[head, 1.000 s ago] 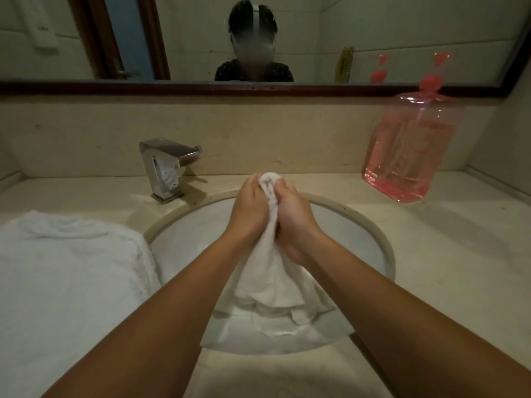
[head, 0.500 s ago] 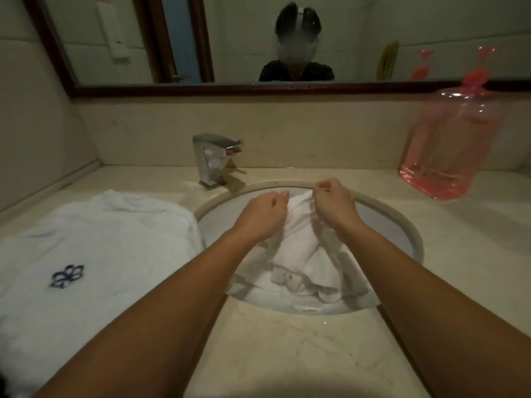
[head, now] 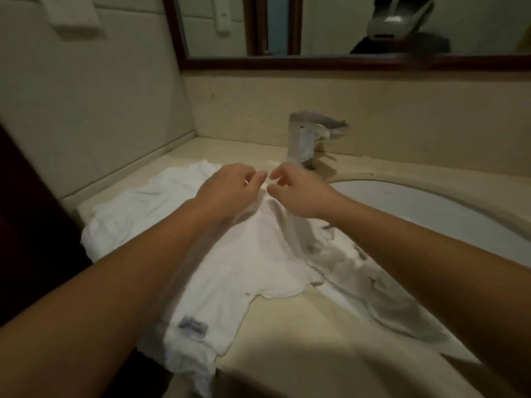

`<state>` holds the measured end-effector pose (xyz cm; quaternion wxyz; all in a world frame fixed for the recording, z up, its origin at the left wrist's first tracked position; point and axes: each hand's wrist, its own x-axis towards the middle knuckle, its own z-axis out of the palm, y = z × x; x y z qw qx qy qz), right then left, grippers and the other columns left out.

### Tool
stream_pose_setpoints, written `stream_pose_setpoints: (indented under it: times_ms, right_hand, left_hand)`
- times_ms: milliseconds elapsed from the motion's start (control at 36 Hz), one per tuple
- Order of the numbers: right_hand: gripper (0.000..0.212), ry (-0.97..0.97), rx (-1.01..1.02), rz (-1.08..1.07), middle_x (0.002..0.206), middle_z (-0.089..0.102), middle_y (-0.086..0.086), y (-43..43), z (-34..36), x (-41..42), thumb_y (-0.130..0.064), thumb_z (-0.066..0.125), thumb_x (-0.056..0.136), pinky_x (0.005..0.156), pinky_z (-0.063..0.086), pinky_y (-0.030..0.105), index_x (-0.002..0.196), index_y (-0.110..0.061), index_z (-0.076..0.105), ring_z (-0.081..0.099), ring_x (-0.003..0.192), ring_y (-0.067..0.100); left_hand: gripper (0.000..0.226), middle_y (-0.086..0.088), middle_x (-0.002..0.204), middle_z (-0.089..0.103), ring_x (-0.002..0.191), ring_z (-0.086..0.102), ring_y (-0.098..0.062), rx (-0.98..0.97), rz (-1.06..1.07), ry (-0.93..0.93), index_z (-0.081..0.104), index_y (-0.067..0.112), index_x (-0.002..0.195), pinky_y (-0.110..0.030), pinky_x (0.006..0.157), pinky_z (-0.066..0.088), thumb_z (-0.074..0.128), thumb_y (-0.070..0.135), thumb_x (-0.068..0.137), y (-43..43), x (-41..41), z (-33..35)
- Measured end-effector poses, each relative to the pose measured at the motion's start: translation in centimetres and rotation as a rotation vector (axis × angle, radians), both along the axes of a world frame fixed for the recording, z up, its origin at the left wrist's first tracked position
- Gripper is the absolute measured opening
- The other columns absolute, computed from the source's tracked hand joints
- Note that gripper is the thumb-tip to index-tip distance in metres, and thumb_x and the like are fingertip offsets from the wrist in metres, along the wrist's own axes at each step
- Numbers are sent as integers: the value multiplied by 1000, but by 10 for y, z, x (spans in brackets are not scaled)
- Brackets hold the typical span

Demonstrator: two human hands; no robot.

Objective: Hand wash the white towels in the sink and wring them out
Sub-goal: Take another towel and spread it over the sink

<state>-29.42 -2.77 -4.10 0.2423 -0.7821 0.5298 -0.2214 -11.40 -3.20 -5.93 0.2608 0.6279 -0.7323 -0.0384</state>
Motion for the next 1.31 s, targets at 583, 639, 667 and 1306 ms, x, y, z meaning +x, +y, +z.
stream_pose_setpoints:
  times_ms: [583,639,667,1306]
  right_hand:
    - [71,179,457,191,163,48,12,-72,39,97,-58,52,107,112,41,39,160,-13,43,50,143,30]
    - [64,137,468,217,158,52,12,-75,42,95,-53,52,108,106,41,35,157,-12,44,52,139,30]
    - [59,108,480,228,153,55,12,-76,42,92,-47,54,109,102,40,33,154,-9,47,53,136,30]
    - [55,-340,869,98,118,80,2,-29,118,-147,-45,94,71,107,56,52,120,-24,79,75,113,25]
  left_hand:
    - [80,-7,169,37,157,29,-27,210,321,39,51,26,155,-45,124,19,8,63,99,-10,87,6]
    - [81,-7,172,31,160,22,-27,223,243,50,43,26,160,-47,127,14,5,62,99,-21,91,11]
    - [78,-8,171,32,160,22,-27,211,189,69,45,25,160,-48,127,13,7,59,101,-27,92,12]
    - [64,3,57,55,56,54,-3,176,-142,554,58,18,61,-21,52,32,36,67,96,-44,-130,144]
